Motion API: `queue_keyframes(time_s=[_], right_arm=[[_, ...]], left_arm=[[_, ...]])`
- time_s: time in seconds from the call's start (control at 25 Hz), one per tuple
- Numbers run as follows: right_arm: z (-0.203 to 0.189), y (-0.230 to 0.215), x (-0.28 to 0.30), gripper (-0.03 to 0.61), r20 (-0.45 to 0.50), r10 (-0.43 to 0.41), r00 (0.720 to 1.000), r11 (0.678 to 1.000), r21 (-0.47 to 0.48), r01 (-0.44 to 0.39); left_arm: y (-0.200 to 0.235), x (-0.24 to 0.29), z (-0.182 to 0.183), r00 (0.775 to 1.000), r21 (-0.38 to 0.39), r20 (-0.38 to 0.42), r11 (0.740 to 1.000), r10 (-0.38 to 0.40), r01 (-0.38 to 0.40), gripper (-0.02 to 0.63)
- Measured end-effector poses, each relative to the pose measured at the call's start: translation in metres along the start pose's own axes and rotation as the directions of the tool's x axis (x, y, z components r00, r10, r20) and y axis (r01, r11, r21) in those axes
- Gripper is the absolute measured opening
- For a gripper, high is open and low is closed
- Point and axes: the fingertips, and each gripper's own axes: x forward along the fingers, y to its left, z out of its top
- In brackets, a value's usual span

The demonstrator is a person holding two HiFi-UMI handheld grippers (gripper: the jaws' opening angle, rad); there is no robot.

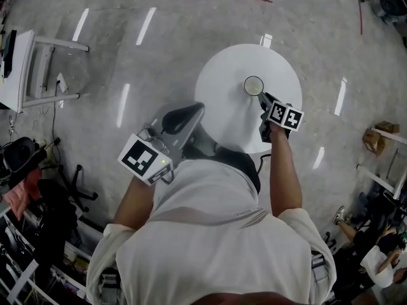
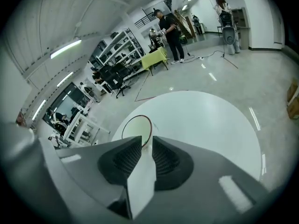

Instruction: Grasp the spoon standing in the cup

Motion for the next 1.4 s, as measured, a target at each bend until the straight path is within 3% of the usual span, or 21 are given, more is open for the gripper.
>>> queue_keyframes(time_s=[0.12, 0.4, 0.72, 0.96, 1.16, 1.4], right_arm=[[0.0, 0.008, 0.0, 0.014, 0.004, -0.005, 1.0, 1.0, -0.016, 0.005], [0.007, 0.031, -0.02, 0.012, 0.072, -0.026, 0.997, 0.998, -0.061, 0.03], [0.024, 0.071, -0.099, 0.011, 0.253, 0.002, 0.967, 0.999, -0.045, 0.01], [0.049, 0.114, -0.181, 0.011, 0.457, 0.074, 0.887, 0.994, -0.108, -0.027], [0.069, 0.143, -0.253, 0.009, 0.607, 0.105, 0.788, 0.977, -0.212, 0.032], [0.079, 0.173, -0.305, 0.009, 0.692, 0.142, 0.707, 0.955, -0.283, 0.085]], left_arm=[[0.002, -0.007, 0.002, 1.0, 0.004, 0.004, 1.0, -0.001, 0.001, 0.002], [0.011, -0.017, 0.011, 0.999, 0.017, 0.016, 0.999, -0.037, 0.037, 0.002], [-0.003, -0.006, 0.037, 0.984, 0.066, 0.043, 0.983, -0.175, 0.172, 0.002], [-0.026, 0.013, 0.061, 0.964, 0.119, 0.044, 0.96, -0.261, 0.254, 0.002], [-0.051, 0.023, 0.079, 0.944, 0.169, 0.045, 0.934, -0.326, 0.314, 0.002], [-0.065, 0.021, 0.093, 0.929, 0.215, 0.056, 0.913, -0.365, 0.346, 0.002]])
